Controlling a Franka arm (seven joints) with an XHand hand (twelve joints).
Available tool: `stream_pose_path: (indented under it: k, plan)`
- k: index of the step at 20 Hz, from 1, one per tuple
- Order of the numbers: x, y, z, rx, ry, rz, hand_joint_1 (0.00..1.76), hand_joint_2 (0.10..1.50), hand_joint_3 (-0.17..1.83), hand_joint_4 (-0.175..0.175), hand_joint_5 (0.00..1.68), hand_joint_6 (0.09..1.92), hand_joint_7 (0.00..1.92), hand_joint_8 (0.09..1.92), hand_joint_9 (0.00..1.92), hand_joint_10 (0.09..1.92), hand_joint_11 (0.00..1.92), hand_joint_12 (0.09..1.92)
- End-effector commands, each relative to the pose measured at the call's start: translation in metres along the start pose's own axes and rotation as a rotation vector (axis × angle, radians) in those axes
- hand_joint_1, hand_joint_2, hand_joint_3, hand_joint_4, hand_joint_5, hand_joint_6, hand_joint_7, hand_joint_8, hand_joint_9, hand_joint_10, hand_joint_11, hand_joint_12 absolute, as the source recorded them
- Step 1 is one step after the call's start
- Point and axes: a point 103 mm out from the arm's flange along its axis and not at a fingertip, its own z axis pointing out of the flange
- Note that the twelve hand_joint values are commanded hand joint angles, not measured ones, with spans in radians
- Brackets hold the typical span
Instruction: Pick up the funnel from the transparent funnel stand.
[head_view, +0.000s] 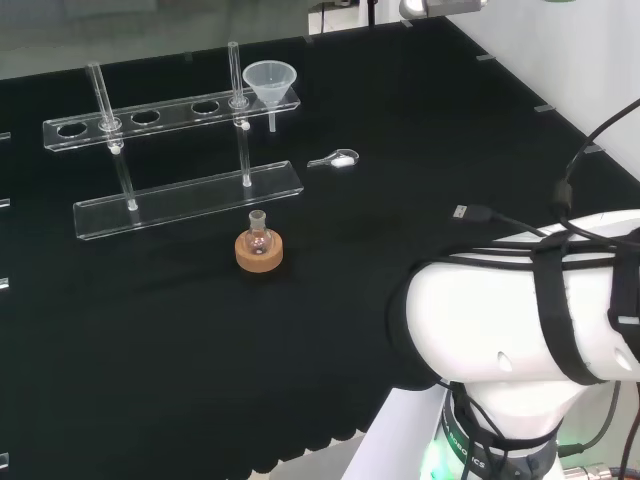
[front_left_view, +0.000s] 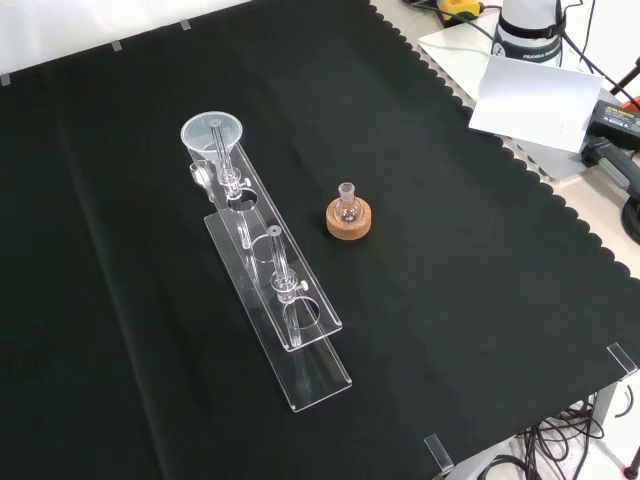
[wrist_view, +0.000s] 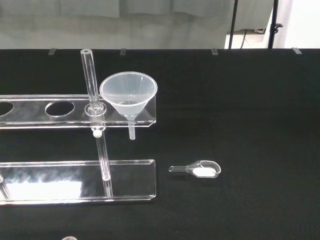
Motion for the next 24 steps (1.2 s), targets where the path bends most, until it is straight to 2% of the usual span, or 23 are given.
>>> stream_pose_path:
  k: [1, 5, 14, 20, 24]
  plan:
    - [-0.001, 0.001, 0.0, -0.007, 0.0, -0.001, 0.01, 1.1, 0.58, 0.025, 0.08, 0.11, 0.01, 0.2, 0.07, 0.64, 0.07, 1.28]
    - [-0.004, 0.004, 0.001, 0.004, 0.002, -0.002, 0.0, 1.18, 0.44, 0.025, 0.11, 0.09, 0.0, 0.21, 0.06, 0.65, 0.02, 1.37]
    - [-0.006, 0.021, 0.011, 0.027, 0.003, 0.027, 0.0, 1.18, 0.42, 0.025, 0.11, 0.09, 0.0, 0.2, 0.06, 0.65, 0.02, 1.37]
    - [-0.01, 0.042, 0.021, 0.034, 0.003, 0.06, 0.0, 1.19, 0.42, 0.024, 0.12, 0.09, 0.0, 0.2, 0.06, 0.65, 0.02, 1.37]
    - [-0.013, 0.062, 0.029, 0.04, 0.005, 0.056, 0.0, 1.19, 0.4, 0.022, 0.13, 0.09, 0.0, 0.21, 0.07, 0.65, 0.02, 1.37]
